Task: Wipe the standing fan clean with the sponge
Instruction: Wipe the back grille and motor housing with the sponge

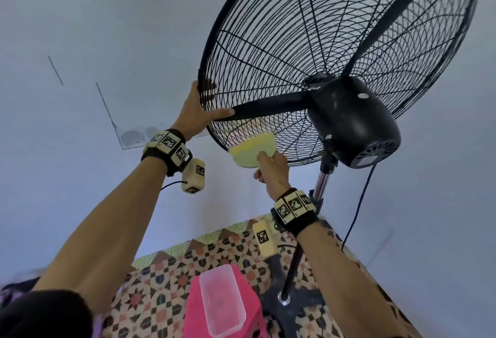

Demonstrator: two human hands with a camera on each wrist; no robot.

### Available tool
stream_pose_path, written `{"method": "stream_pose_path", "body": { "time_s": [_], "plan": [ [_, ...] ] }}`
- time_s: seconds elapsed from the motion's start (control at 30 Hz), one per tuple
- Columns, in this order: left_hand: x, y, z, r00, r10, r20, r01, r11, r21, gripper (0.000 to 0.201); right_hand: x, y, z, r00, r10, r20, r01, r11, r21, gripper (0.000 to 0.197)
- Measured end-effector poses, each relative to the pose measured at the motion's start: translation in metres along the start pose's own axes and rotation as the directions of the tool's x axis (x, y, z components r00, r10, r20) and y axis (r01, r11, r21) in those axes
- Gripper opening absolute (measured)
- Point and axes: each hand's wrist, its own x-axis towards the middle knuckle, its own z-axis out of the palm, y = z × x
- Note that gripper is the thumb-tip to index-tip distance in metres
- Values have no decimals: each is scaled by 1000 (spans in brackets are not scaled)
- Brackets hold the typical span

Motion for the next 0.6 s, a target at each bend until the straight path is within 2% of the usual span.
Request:
{"method": "stream_pose_path", "body": {
  "time_s": [0.1,0.23,0.3,0.43,0.6],
  "plan": [
    [2,-2,0,1000,6,2,-6,1000,-6,105,2,-14,10,1000,-16,-27,17,999,48,14],
    [8,-4,-1,1000,18,13,-18,1000,-10,103,1,-35,14,996,-84,23,81,989,126,5],
    [8,-5,0,999,28,21,-28,999,-20,100,2,-21,6,999,-32,23,30,995,97,3],
    [5,-10,4,1000,17,-12,-17,998,-64,101,9,1,-5,996,29,-87,-29,1000,2,19],
    [2,-9,19,996,-9,-85,2,997,-82,105,13,-29,-2,997,-60,-37,63,996,68,6]
  ]
}}
